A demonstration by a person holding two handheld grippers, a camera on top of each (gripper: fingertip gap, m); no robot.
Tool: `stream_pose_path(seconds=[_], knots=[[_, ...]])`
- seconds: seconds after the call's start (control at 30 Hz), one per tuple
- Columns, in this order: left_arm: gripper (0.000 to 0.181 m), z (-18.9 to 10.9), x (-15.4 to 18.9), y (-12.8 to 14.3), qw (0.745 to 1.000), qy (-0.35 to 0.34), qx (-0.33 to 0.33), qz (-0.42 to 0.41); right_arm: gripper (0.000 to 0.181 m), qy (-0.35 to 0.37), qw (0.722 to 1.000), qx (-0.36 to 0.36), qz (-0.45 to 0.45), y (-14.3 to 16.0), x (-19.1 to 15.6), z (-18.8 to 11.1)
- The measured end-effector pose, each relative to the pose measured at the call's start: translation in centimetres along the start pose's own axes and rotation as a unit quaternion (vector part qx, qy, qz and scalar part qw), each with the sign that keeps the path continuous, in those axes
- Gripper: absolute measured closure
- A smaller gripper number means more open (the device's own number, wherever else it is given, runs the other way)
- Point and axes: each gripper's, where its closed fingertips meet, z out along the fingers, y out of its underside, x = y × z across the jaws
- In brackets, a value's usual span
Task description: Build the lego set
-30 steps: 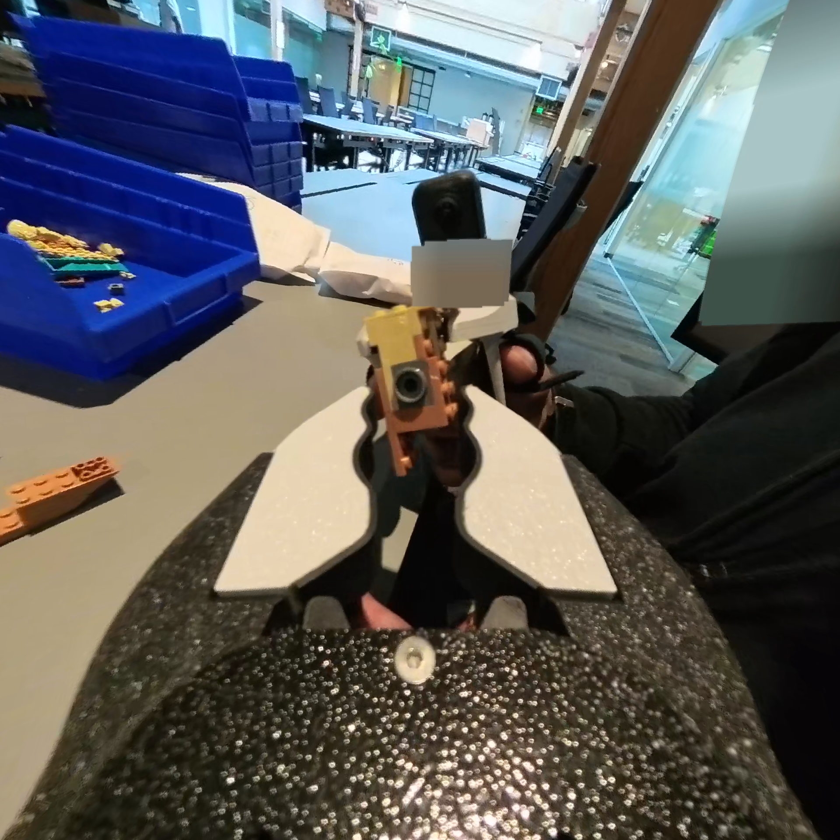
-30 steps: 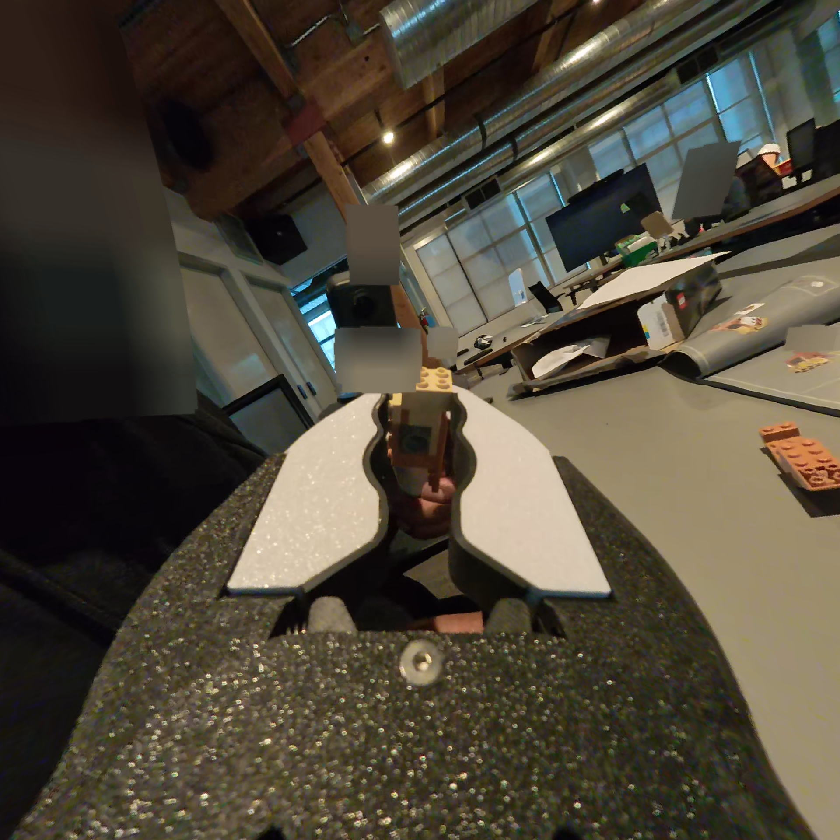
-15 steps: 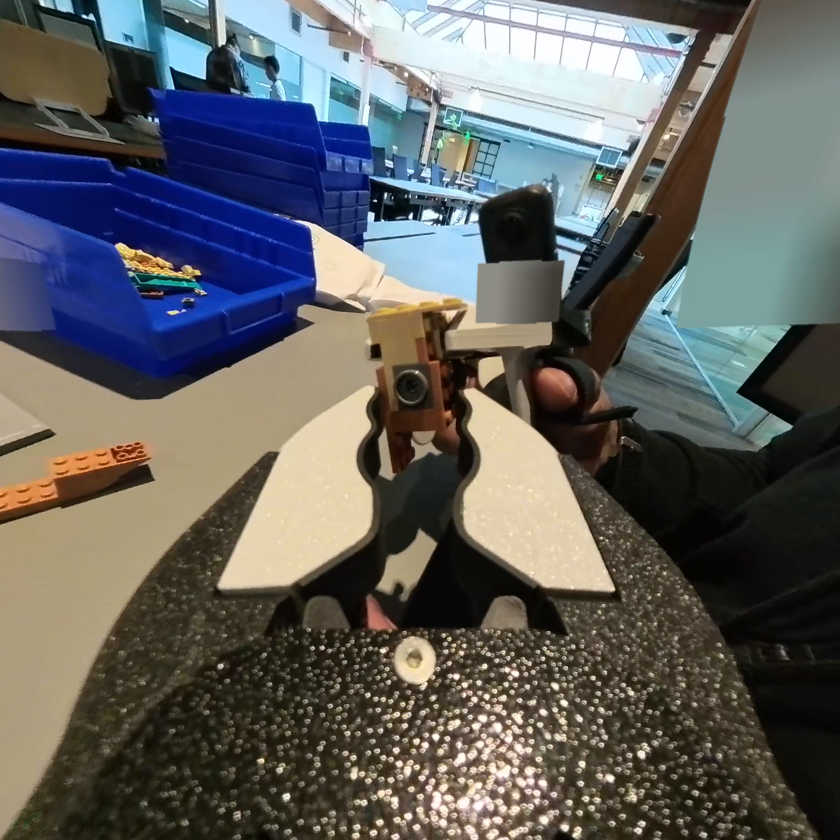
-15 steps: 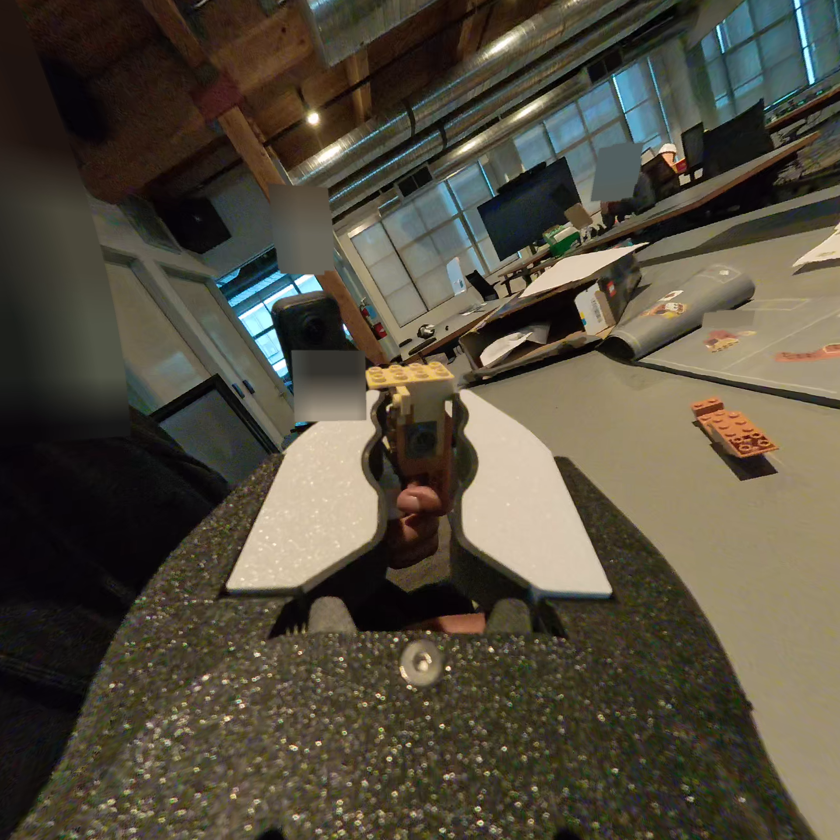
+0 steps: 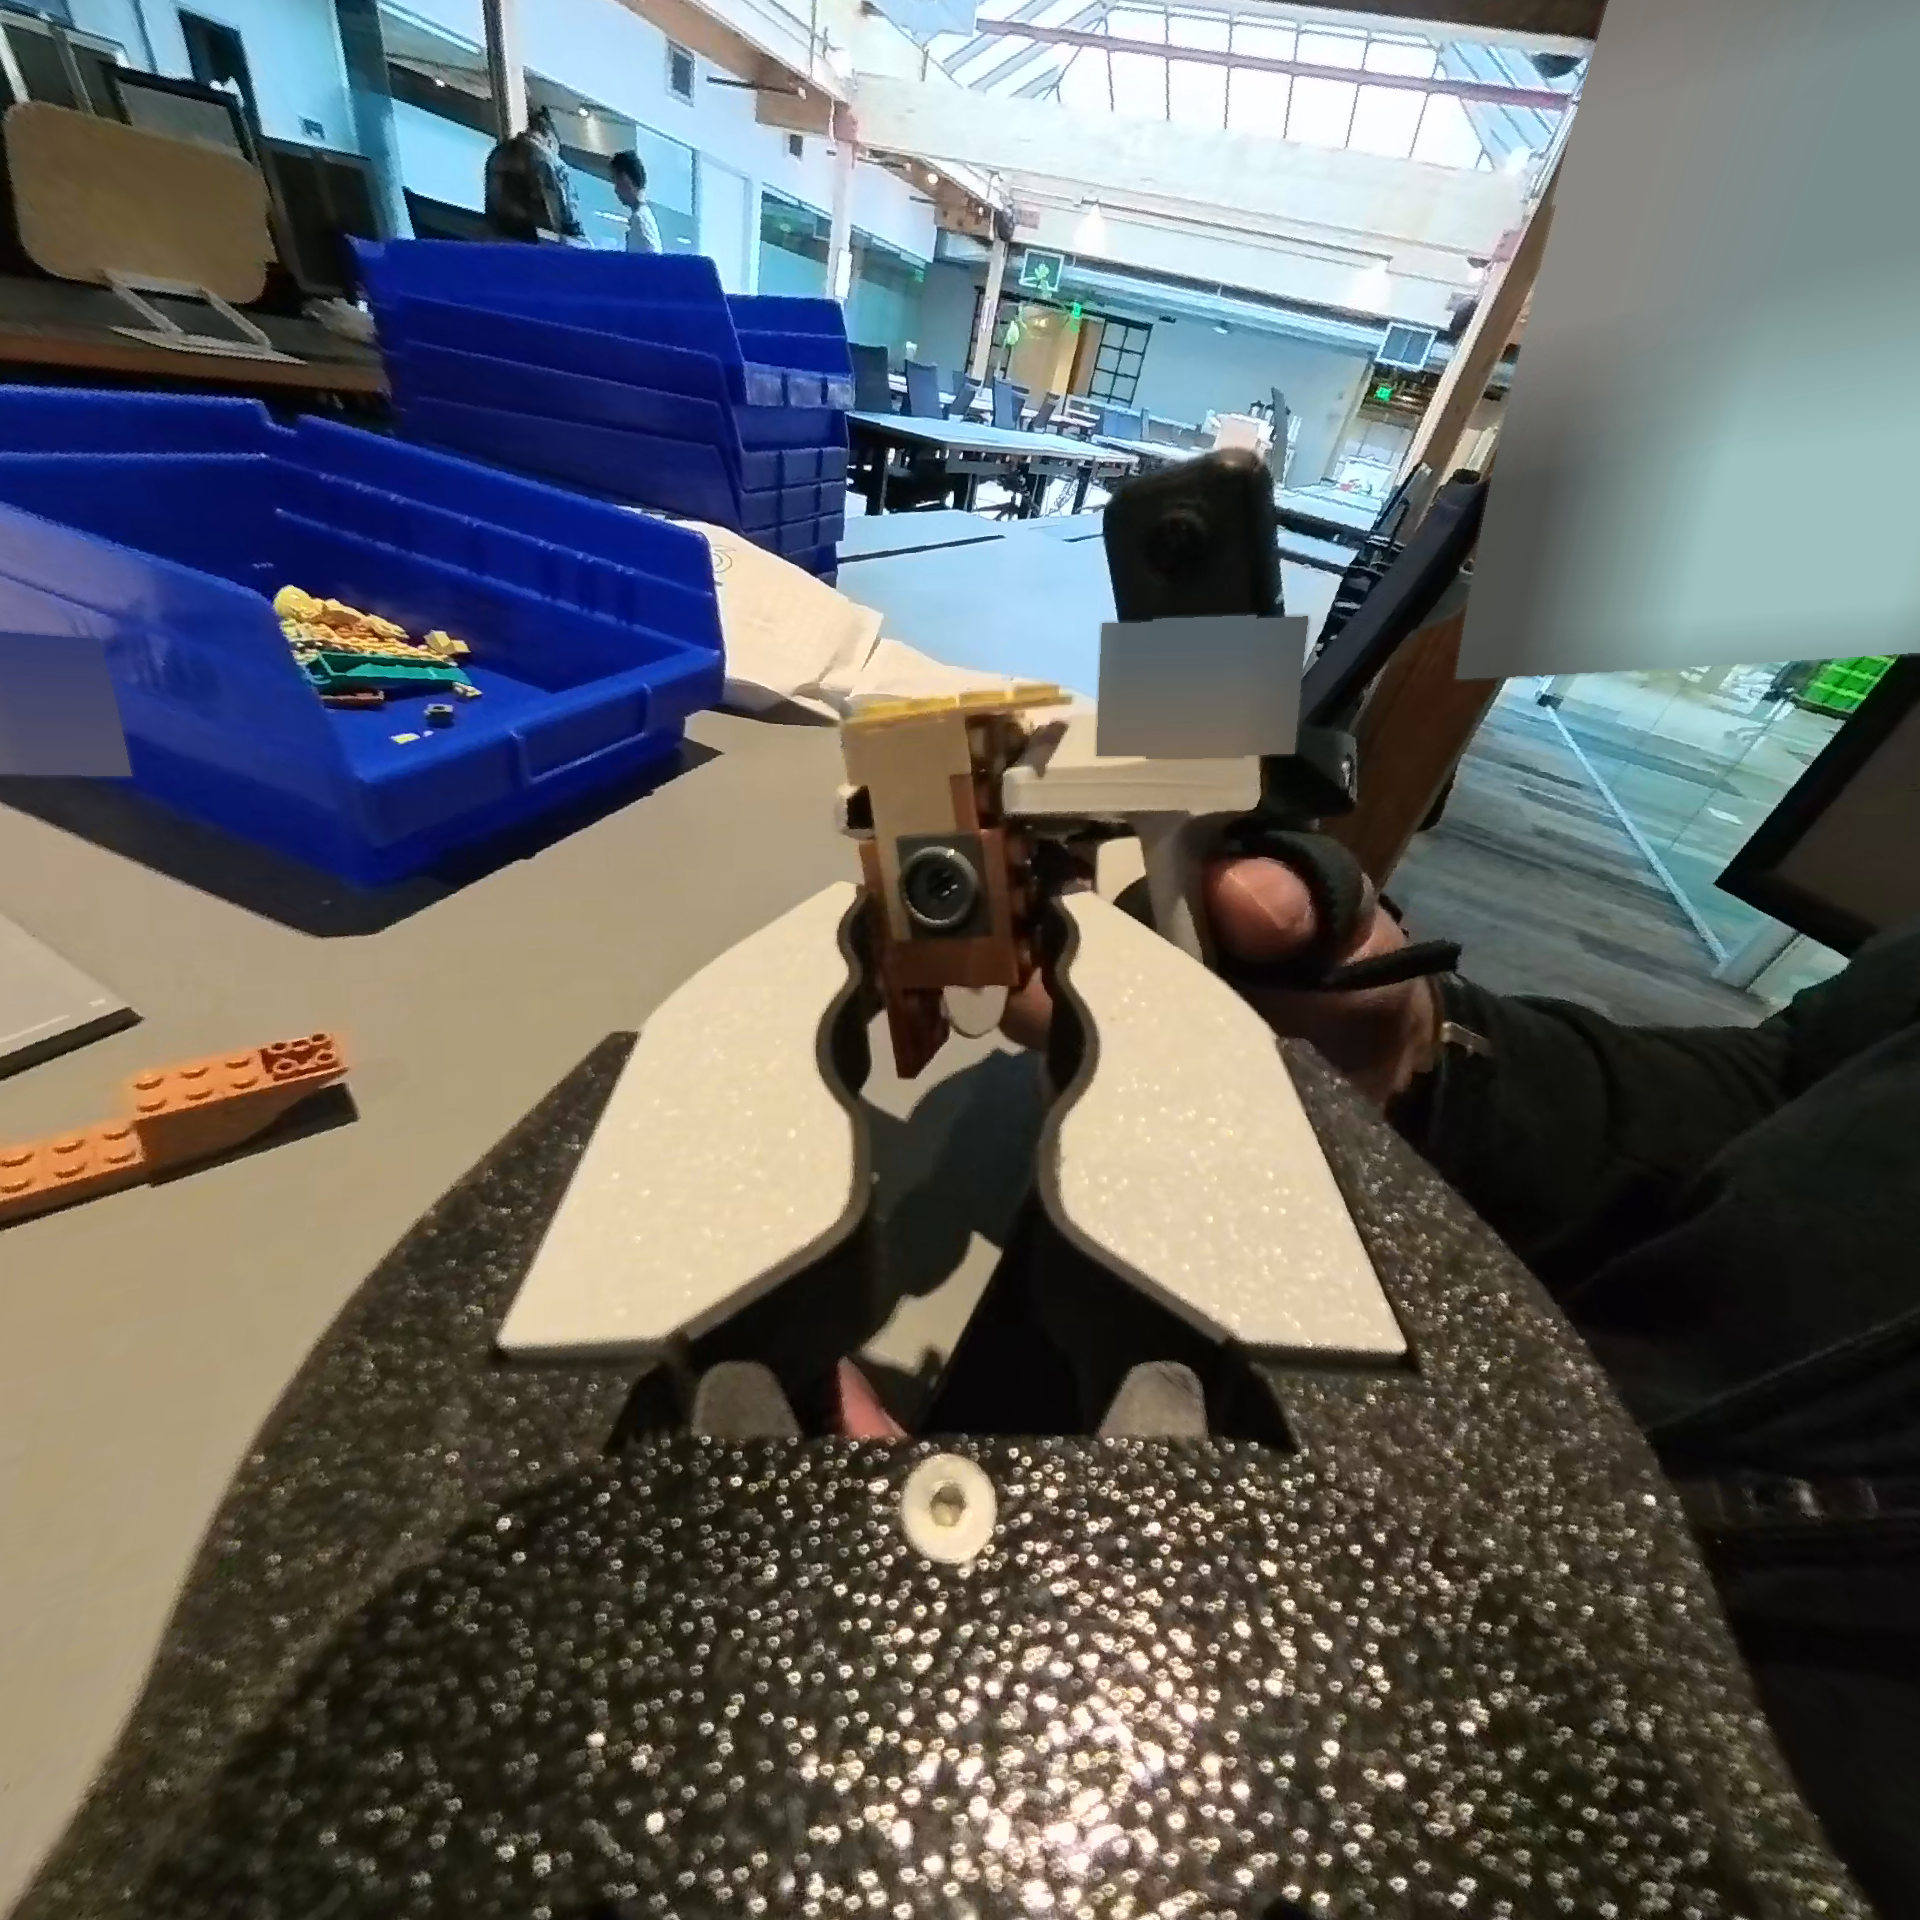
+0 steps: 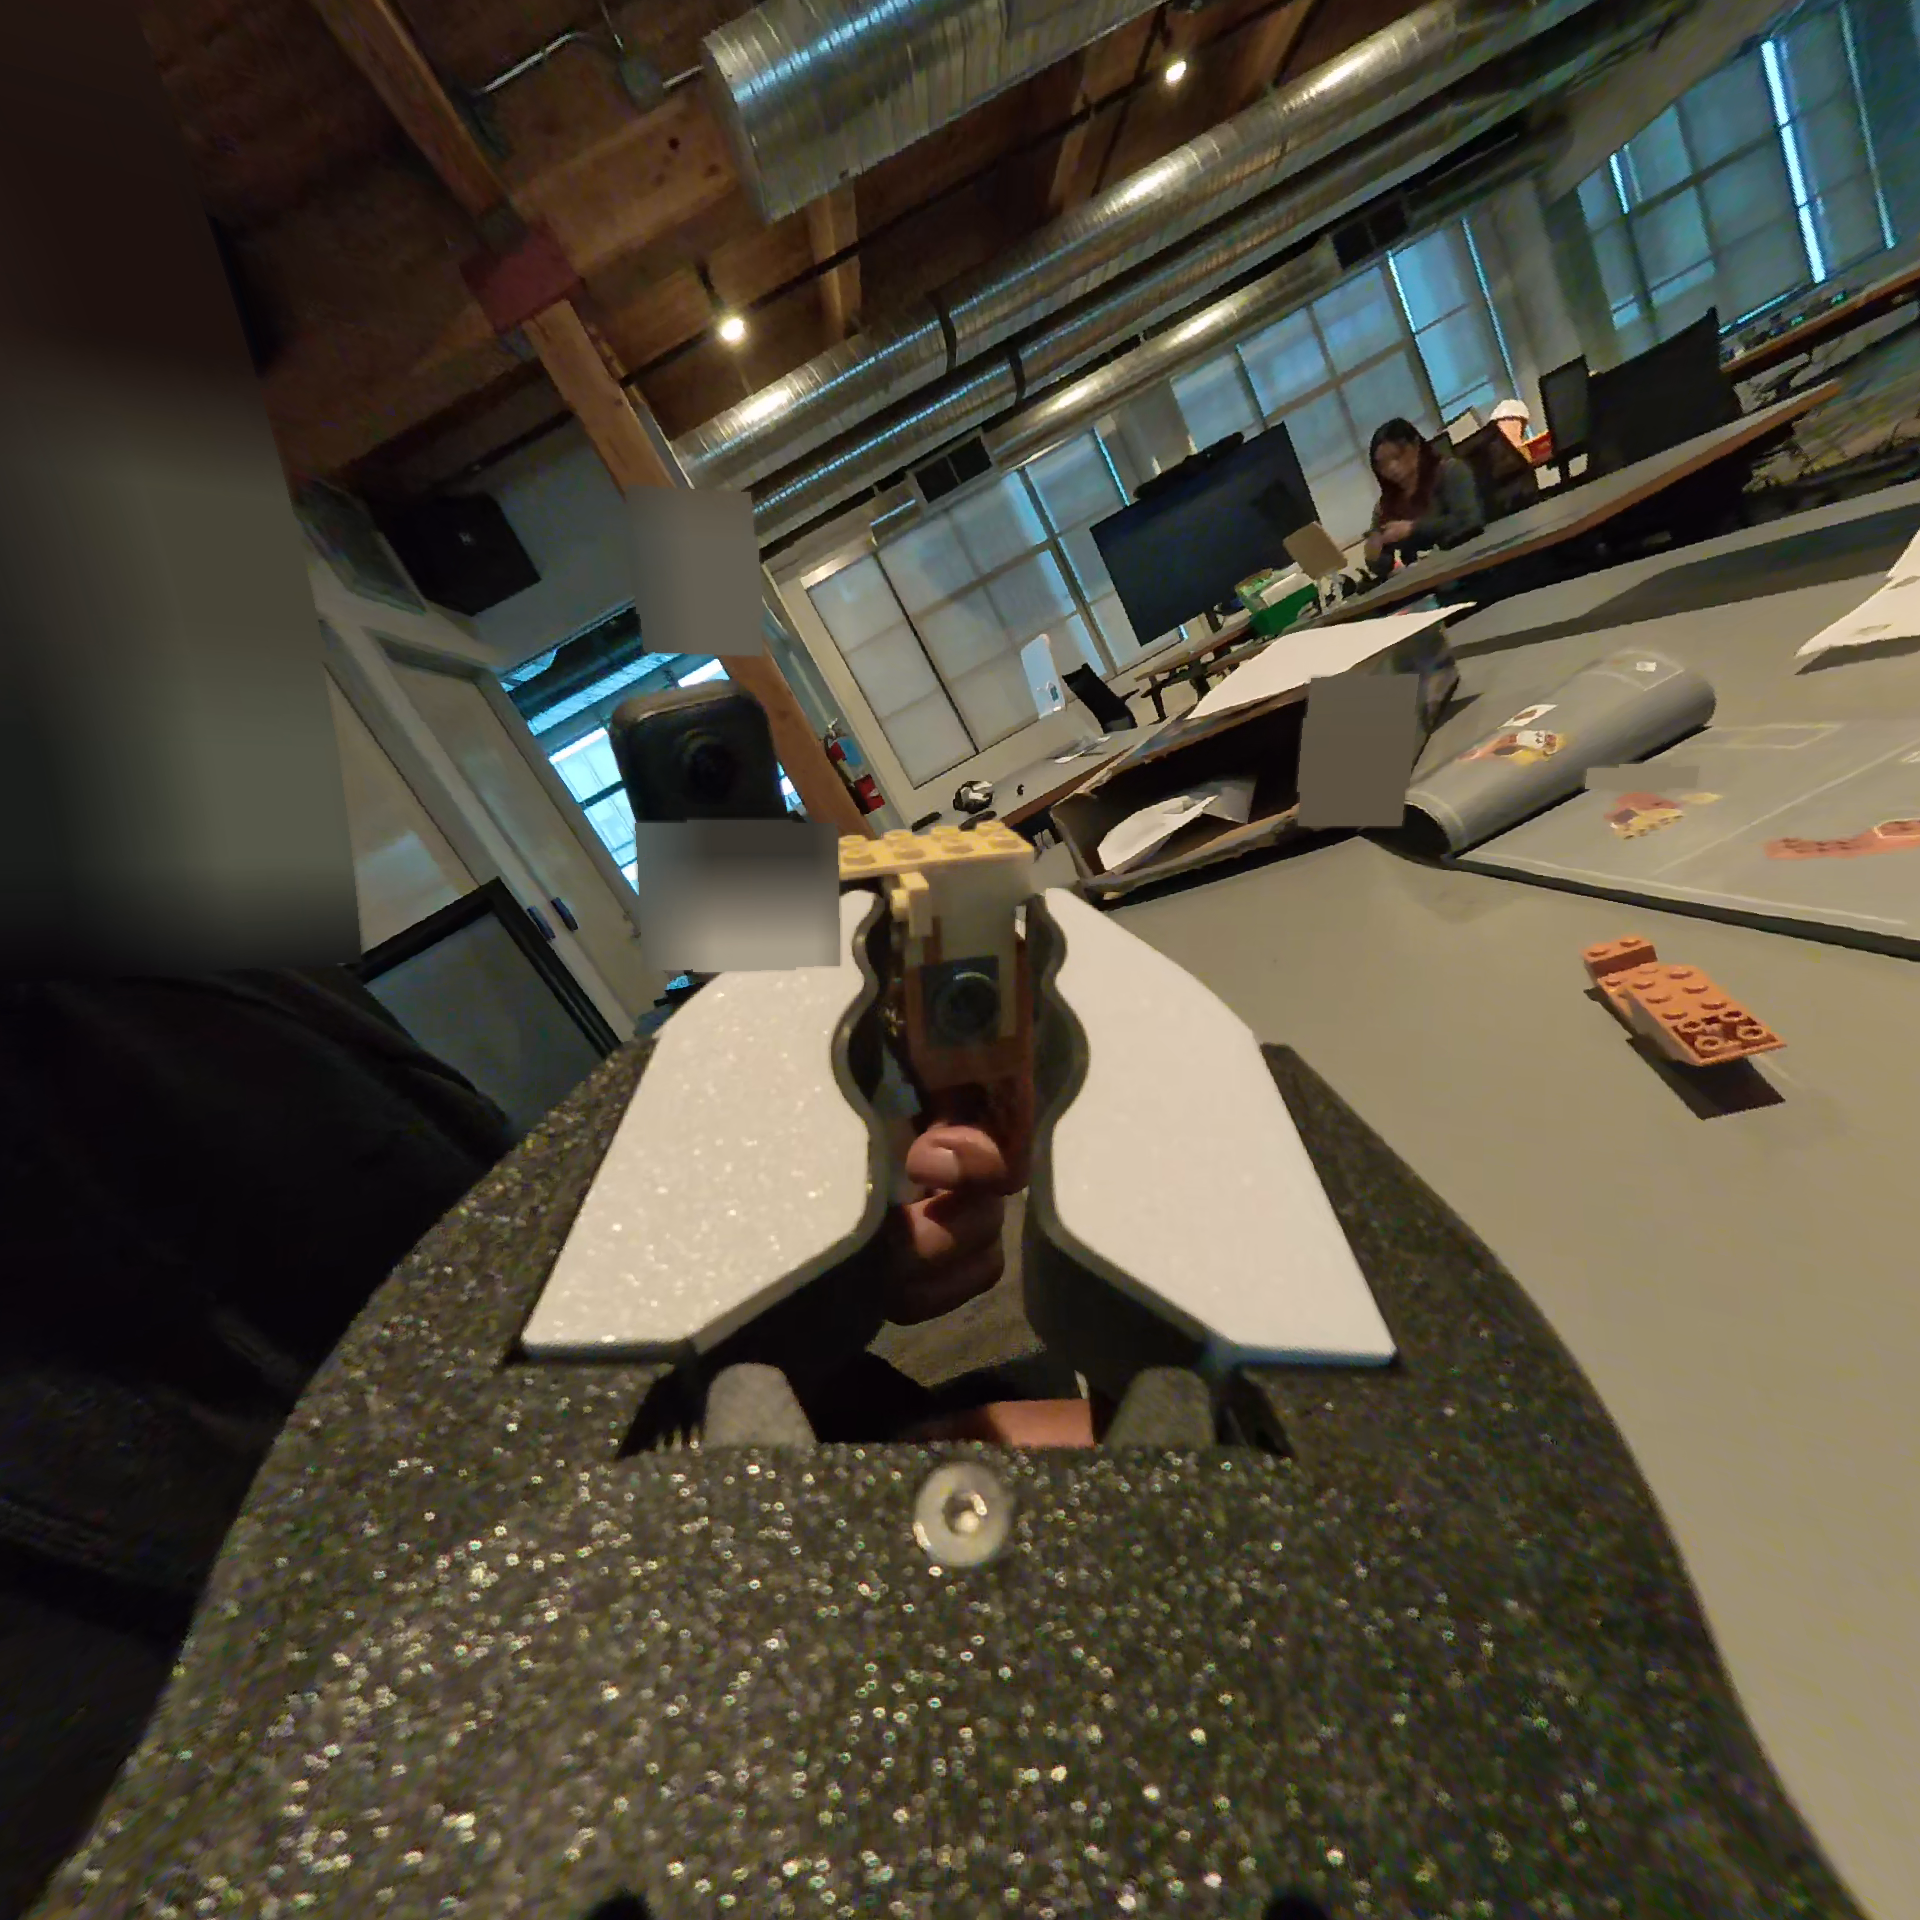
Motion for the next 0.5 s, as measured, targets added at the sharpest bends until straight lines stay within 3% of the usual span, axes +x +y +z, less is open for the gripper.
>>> stream_pose_path(seconds=[0.4,0.5], knots=[[0.152,-0.1,-0.5,0.3,1.000,0.008,0.007,-0.014,0.156,0.016,1.000,-0.015,0.014,0.3,0.7,0.3],[0.152,0.0,-1.4,0.7,0.999,0.009,0.000,-0.037,0.123,0.010,0.999,-0.047,0.020,0.9,0.6,0.3]])
